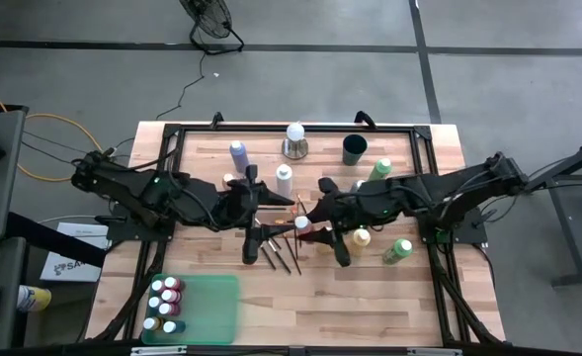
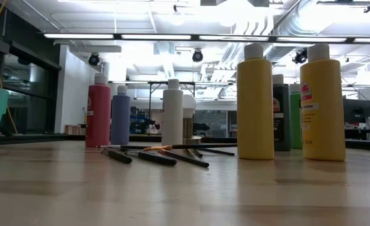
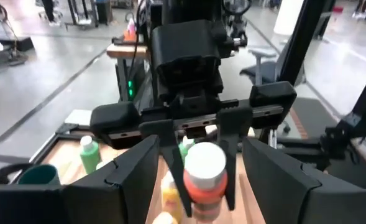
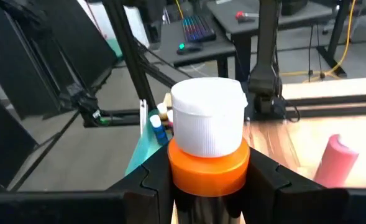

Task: Pick & Place Paint Supplies
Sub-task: Put the orange paint bottle into the green bin

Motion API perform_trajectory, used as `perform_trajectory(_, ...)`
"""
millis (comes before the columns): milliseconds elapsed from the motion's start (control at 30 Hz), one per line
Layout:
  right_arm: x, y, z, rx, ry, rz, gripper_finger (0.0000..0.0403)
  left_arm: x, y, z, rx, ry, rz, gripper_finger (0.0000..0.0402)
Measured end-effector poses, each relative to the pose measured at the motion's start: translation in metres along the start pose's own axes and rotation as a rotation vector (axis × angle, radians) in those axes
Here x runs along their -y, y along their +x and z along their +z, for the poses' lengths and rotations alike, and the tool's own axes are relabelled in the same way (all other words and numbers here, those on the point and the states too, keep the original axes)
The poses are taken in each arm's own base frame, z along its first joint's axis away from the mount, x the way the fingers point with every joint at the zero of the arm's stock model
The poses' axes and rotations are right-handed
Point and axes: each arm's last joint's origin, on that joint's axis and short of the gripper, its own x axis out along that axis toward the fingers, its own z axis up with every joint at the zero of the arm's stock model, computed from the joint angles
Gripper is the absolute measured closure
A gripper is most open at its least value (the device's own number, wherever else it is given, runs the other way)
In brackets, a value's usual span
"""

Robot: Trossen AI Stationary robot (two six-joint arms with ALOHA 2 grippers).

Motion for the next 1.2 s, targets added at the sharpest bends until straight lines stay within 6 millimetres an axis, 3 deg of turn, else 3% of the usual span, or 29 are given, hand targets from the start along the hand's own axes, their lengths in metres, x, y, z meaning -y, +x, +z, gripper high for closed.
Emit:
perform_trajectory(400, 0.005, 0.043, -0.026, -0.114, 0.023, 0.023, 0.028, 0.004, 0.012, -0.033, -0.279, 0.001, -0.038, 0.0174)
perform_trajectory(700, 0.008, 0.06, -0.04, -0.172, 0.035, 0.026, 0.028, 0.012, 0.031, -0.057, -0.433, 0.007, -0.088, 0.0174)
perform_trajectory(867, 0.008, 0.065, -0.045, -0.199, 0.05, 0.034, 0.028, 0.014, 0.033, -0.059, -0.444, 0.006, -0.096, 0.0178)
perform_trajectory(1200, 0.008, 0.066, -0.048, -0.222, 0.053, 0.036, 0.028, 0.014, 0.036, -0.069, -0.527, -0.026, -0.097, 0.0271)
